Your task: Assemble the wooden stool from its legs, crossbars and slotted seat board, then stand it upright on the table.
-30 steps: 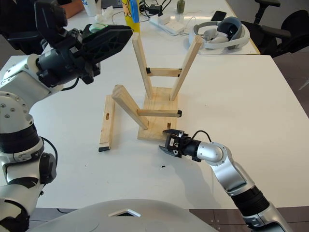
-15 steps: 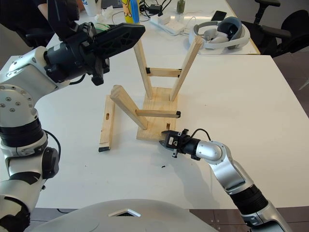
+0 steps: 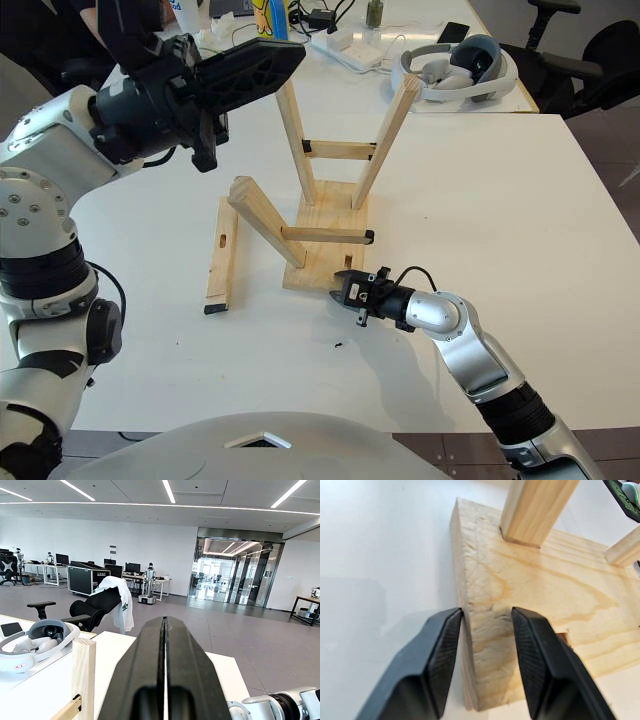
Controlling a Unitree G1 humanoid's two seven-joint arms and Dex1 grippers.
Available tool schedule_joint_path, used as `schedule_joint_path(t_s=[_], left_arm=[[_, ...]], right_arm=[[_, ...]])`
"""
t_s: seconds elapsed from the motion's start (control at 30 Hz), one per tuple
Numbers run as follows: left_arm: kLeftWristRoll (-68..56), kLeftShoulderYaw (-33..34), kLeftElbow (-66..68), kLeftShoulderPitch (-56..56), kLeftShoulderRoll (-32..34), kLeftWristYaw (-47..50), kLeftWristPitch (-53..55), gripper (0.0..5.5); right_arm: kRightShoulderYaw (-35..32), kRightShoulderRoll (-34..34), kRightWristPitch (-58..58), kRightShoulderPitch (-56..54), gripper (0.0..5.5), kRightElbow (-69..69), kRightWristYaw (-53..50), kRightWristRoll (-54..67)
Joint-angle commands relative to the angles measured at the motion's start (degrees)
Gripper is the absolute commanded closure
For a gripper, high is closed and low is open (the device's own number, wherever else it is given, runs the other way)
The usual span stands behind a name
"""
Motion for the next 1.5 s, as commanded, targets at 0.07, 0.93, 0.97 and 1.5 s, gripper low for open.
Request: schedule_joint_path(t_s=[0.07,0.93,0.97,1.5], left_arm=[[9.58,-11.1,-2.13,10.72,5.0,-5.35,0.2,5.5],[6.53,-13.31,3.32,3.48,7.69,-1.35,0.93,5.5],[12.25,-19.14,3.07,7.46,9.99,-3.6,-0.19,5.5],[12.27,4.21,12.5,-4.97,-0.09,8.39,-8.42,5.5]], right_arm=[[3.04,-0.46,3.09,3.27,3.86,1.78,2.48,-0.31],[4.35,-0.61,3.54,2.23,4.2,3.21,2.59,-0.79],[4.44,-0.6,3.57,2.13,4.2,3.22,2.66,-0.78],[4.47,-2.78,1.25,0.99,4.46,5.18,1.61,-4.33]])
